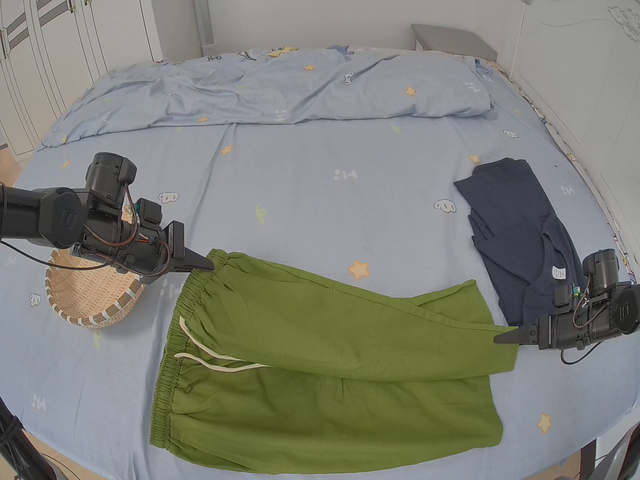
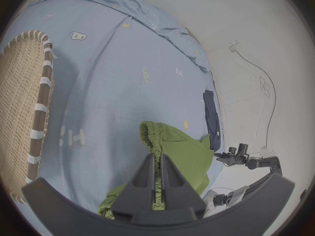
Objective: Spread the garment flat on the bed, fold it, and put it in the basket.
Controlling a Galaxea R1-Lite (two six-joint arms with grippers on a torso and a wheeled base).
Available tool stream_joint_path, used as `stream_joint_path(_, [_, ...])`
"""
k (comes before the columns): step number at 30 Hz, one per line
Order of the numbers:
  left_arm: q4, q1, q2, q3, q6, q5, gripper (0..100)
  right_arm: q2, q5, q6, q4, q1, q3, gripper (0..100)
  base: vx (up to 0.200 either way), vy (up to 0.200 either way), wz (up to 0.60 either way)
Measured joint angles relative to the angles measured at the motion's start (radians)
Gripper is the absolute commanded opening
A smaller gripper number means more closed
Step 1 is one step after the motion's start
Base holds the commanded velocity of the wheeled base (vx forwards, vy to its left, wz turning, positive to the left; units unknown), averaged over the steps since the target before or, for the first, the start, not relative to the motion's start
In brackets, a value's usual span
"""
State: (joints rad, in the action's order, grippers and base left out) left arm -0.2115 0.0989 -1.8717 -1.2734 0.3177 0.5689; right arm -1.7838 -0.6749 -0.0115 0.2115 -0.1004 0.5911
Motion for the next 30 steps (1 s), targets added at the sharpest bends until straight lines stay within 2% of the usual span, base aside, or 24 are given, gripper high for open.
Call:
stream_joint_path(5, [0.0, -0.004, 0.0, -0.002, 0.001, 0.0, 0, -0.018, -0.014, -0.025, 0.013, 0.009, 0.018, 100, 0.0, 0.0, 0.0])
stream_joint_path(6, [0.0, -0.005, 0.0, -0.002, 0.0, 0.0, 0, -0.022, -0.016, -0.027, 0.014, 0.011, 0.02, 0, 0.0, 0.0, 0.0])
stream_joint_path(22, [0.0, -0.007, 0.0, -0.003, 0.0, 0.0, 0, -0.04, -0.016, -0.034, 0.023, 0.01, 0.027, 0, 0.0, 0.0, 0.0])
stream_joint_path(30, [0.0, -0.013, 0.007, -0.003, 0.001, -0.003, 0, 0.011, -0.01, -0.06, 0.016, 0.011, 0.041, 0, 0.0, 0.0, 0.0])
